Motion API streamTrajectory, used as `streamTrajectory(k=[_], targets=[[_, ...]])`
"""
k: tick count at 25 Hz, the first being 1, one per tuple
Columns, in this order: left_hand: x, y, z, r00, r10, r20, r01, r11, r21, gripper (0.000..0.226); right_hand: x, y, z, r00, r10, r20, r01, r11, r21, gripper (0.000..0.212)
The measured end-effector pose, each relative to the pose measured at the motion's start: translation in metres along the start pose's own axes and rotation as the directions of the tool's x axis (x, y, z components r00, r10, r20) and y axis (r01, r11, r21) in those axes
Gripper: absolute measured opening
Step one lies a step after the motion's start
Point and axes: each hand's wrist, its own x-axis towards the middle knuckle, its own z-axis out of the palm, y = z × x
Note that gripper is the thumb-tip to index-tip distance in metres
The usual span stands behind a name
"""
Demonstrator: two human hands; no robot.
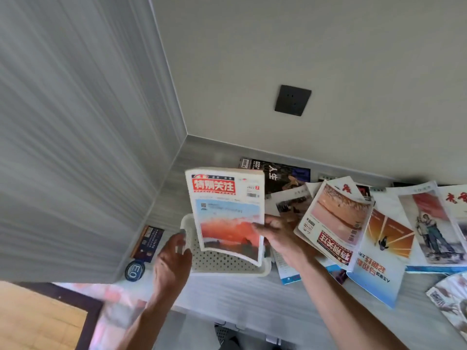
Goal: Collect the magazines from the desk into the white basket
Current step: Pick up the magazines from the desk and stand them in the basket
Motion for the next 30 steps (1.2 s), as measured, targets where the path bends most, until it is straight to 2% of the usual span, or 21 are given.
streamTrajectory(k=[1,3,5,6,8,10,11,12,13,15,16,18,20,23,24,26,30], targets=[[0.008,-0.002,-0.004,1.000,-0.011,-0.003,0.011,1.000,0.004,0.041,0.008,0.006,0.008,0.999,0.041,0.008,-0.041,0.998,-0.039,0.025],[0.016,-0.006,-0.004,0.995,-0.033,0.090,0.030,0.999,0.032,0.048,0.018,0.013,0.019,0.996,0.084,-0.018,-0.085,0.985,-0.149,0.027],[0.014,-0.013,0.001,0.980,-0.077,0.185,0.064,0.995,0.075,0.060,0.025,0.011,0.028,0.995,0.071,-0.074,-0.094,0.920,-0.382,0.028],[0.011,-0.015,0.004,0.969,-0.106,0.222,0.092,0.993,0.074,0.066,0.028,0.009,0.032,0.990,0.068,-0.125,-0.126,0.826,-0.549,0.030],[0.003,-0.020,0.007,0.955,-0.136,0.265,0.119,0.990,0.079,0.074,0.029,0.012,0.039,0.970,-0.010,-0.243,-0.202,0.524,-0.827,0.029],[0.000,-0.022,0.010,0.956,-0.134,0.260,0.108,0.988,0.111,0.079,0.024,0.019,0.045,0.965,-0.085,-0.247,-0.217,0.267,-0.939,0.025],[-0.001,-0.020,0.011,0.958,-0.139,0.249,0.110,0.986,0.128,0.082,0.022,0.022,0.046,0.970,-0.088,-0.228,-0.205,0.213,-0.955,0.022],[-0.002,-0.018,0.011,0.957,-0.159,0.243,0.128,0.982,0.140,0.085,0.019,0.026,0.044,0.972,-0.084,-0.217,-0.194,0.226,-0.955,0.020],[-0.004,-0.016,0.011,0.953,-0.187,0.239,0.155,0.977,0.149,0.086,0.016,0.028,0.040,0.973,-0.090,-0.212,-0.175,0.309,-0.935,0.019],[-0.009,-0.011,0.012,0.954,-0.209,0.214,0.159,0.961,0.228,0.083,0.002,0.030,0.023,0.968,-0.103,-0.229,-0.135,0.556,-0.820,0.022],[-0.012,-0.008,0.013,0.972,-0.163,0.169,0.109,0.950,0.292,0.081,-0.009,0.035,0.011,0.962,-0.117,-0.245,-0.113,0.649,-0.752,0.022],[-0.016,0.005,0.016,0.996,0.028,0.087,-0.058,0.929,0.364,0.070,-0.039,0.054,-0.017,0.942,-0.117,-0.316,-0.132,0.736,-0.664,0.013],[-0.016,0.036,0.030,0.973,0.229,0.030,-0.226,0.917,0.328,0.056,-0.069,0.071,-0.055,0.892,-0.064,-0.448,-0.256,0.747,-0.614,0.002],[-0.031,0.097,0.067,0.909,0.399,0.118,-0.415,0.887,0.203,0.049,-0.101,0.084,-0.110,0.764,-0.074,-0.641,-0.458,0.637,-0.620,0.037],[-0.040,0.114,0.079,0.888,0.430,0.165,-0.455,0.876,0.164,0.048,-0.104,0.086,-0.124,0.743,-0.065,-0.666,-0.513,0.583,-0.630,0.047],[-0.063,0.136,0.105,0.856,0.451,0.254,-0.490,0.864,0.114,0.052,-0.101,0.087,-0.147,0.728,0.013,-0.685,-0.582,0.540,-0.608,0.058],[-0.104,0.160,0.139,0.854,0.432,0.291,-0.480,0.870,0.117,0.054,-0.076,0.099,-0.189,0.670,0.285,-0.686,-0.682,0.601,-0.416,0.055]])
